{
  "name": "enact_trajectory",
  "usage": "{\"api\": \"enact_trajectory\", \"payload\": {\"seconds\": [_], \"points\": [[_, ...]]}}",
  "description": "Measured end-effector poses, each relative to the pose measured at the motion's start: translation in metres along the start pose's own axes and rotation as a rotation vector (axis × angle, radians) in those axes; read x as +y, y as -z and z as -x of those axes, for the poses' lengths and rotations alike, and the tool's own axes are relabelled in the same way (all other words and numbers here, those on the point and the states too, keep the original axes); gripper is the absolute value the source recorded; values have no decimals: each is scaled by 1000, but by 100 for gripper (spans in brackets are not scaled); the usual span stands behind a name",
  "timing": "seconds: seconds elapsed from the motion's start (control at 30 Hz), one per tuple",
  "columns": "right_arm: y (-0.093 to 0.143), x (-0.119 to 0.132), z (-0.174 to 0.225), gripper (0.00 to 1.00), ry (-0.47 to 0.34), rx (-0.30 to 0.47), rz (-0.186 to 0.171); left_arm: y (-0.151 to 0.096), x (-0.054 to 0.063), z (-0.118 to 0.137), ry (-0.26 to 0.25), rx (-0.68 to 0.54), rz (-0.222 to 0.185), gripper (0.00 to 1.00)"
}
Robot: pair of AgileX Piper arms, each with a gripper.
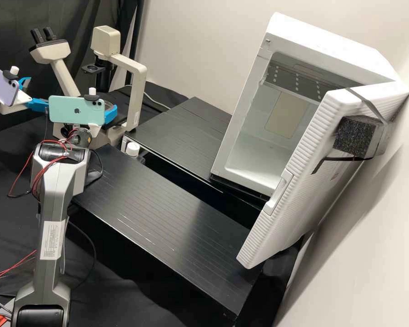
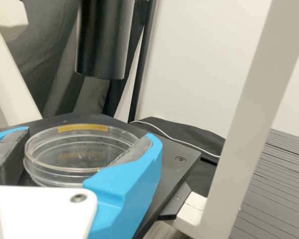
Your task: Take out the petri dish and place it under the microscope.
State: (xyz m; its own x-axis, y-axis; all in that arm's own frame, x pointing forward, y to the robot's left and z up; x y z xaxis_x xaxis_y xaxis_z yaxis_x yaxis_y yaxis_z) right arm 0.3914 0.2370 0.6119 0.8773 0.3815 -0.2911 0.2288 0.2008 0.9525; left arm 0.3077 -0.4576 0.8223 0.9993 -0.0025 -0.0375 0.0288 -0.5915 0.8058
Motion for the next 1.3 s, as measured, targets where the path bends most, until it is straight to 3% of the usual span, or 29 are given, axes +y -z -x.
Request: {"api": "enact_trajectory", "payload": {"seconds": [0.17, 0.63, 1.07, 1.1, 1.3], "points": [[1, -1, -9, 0, -1, -5, 15, 0, 0, 0, 0, 0, 0, 100], [-1, -10, -34, 0, -5, -62, -7, 0, 0, 0, 0, 0, 0, 100], [-3, -13, -41, 0, 3, -73, -3, 0, 0, 0, 0, 0, 0, 100], [-3, -13, -41, 100, 3, -73, -1, 0, 0, 0, 0, 0, 0, 100], [-4, -13, -41, 100, 8, -87, -2, 0, 0, 0, 0, 0, 0, 100]]}}
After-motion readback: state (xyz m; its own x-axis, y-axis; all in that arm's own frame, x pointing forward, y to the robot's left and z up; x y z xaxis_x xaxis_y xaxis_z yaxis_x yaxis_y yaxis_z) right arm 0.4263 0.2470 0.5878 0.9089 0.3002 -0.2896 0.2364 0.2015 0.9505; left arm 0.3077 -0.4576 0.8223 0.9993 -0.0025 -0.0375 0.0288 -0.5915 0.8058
